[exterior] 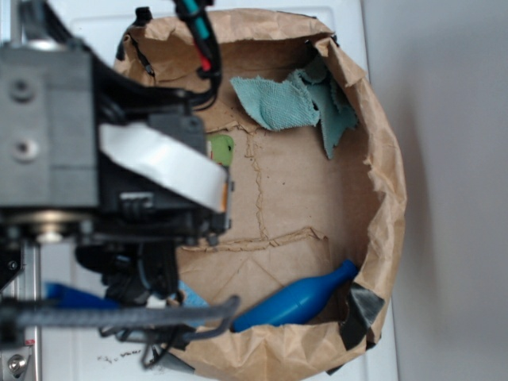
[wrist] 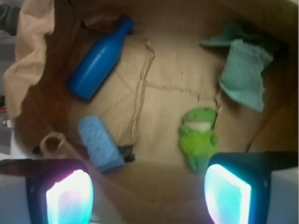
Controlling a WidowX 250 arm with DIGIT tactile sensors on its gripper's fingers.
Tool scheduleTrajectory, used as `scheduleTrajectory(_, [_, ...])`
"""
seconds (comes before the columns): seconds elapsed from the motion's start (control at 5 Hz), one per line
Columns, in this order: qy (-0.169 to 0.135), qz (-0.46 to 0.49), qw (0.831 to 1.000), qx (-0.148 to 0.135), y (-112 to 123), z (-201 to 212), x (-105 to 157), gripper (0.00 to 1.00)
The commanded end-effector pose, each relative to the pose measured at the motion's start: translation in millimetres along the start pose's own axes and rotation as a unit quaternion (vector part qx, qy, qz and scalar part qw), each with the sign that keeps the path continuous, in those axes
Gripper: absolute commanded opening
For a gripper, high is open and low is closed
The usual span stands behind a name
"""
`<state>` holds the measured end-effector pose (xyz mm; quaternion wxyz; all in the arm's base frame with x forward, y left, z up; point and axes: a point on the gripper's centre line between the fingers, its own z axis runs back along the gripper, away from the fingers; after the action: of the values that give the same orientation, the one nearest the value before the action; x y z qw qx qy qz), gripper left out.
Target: Grab the green animal.
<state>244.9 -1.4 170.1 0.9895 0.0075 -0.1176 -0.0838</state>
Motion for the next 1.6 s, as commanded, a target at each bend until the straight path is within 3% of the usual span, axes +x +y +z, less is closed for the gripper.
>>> scheduleTrajectory(0.0, [-0.011, -0.037, 0.999, -0.007, 36, -38, 3, 1.00])
scheduleTrajectory(0.2, [0.001, -0.035, 0.999, 0.005, 49, -52, -1, 1.00])
scheduleTrajectory(0.4, [-0.003, -0.020, 1.000, 0.003, 43, -57, 29, 1.00])
scheduleTrajectory(1.0, [0.017, -0.002, 0.999, 0.042, 54, -81, 24, 1.00])
scheduleTrajectory(1.4, [0.029, -0.007, 0.999, 0.031, 44, -85, 1, 1.00])
